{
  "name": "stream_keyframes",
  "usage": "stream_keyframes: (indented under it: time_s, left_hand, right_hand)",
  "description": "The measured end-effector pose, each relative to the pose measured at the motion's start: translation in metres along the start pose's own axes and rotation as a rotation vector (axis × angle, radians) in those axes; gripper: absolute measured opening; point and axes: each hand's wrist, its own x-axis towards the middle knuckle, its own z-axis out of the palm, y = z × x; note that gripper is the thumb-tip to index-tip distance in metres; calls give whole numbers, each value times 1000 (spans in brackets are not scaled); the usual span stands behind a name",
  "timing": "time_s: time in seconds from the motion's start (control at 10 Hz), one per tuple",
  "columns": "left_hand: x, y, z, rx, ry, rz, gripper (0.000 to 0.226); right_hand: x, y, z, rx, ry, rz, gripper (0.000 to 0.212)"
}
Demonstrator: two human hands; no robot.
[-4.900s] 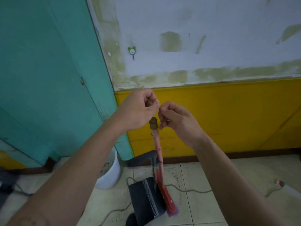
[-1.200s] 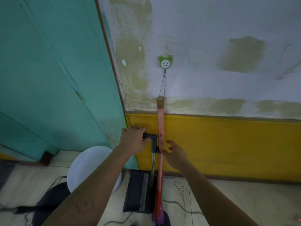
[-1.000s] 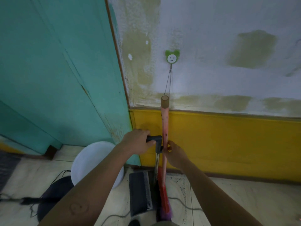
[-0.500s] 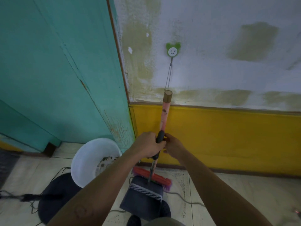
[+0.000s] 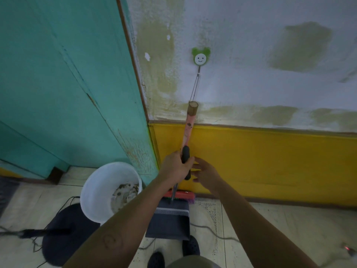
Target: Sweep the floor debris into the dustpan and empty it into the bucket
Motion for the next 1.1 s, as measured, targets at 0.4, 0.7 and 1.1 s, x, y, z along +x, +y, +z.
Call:
stream_keyframes:
  time_s: [0.4, 0.7, 1.1]
  left_hand:
    - [8, 12, 15, -106, -10, -49, 32]
    - [1, 4, 13, -145, -65, -12, 38]
    - [-35, -25, 9, -303, -99, -1, 36]
  right_hand:
    - [-37, 7, -6, 81, -29, -23, 53]
    - [-49, 4, -5, 46, 34, -75, 53]
    - [-67, 0, 17, 34, 213, -148, 45]
